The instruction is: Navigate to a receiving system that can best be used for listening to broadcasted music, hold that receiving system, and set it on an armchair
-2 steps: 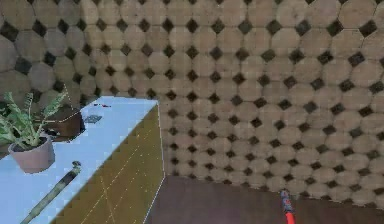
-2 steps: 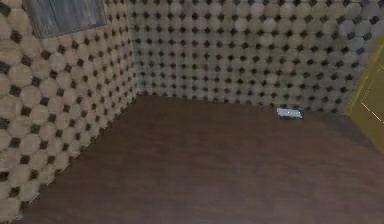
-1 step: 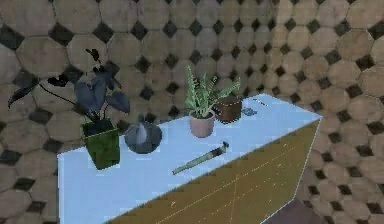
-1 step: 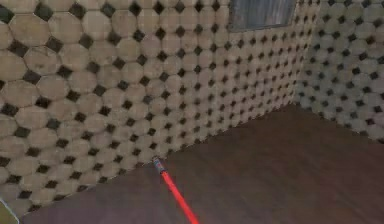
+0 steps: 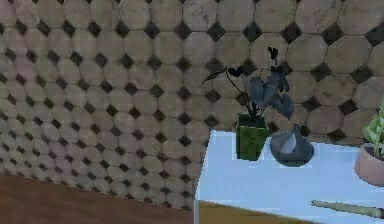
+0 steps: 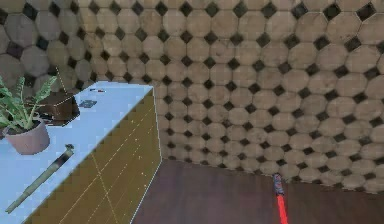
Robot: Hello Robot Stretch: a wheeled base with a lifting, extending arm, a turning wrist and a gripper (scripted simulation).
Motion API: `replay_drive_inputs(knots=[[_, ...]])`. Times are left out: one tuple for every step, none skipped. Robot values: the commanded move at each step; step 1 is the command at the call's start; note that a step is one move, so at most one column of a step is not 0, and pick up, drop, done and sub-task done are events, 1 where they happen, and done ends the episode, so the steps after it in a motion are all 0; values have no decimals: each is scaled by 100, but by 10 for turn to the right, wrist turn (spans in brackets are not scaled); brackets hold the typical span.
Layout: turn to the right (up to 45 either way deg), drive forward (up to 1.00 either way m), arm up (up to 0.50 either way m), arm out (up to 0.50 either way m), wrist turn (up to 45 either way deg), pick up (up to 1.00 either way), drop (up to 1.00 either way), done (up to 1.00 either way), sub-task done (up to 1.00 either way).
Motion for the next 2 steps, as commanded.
replay_drive_inputs(knots=[[-330, 0, 0, 0, 0, 0, 0, 0, 0], [450, 0, 0, 0, 0, 0, 0, 0, 0]])
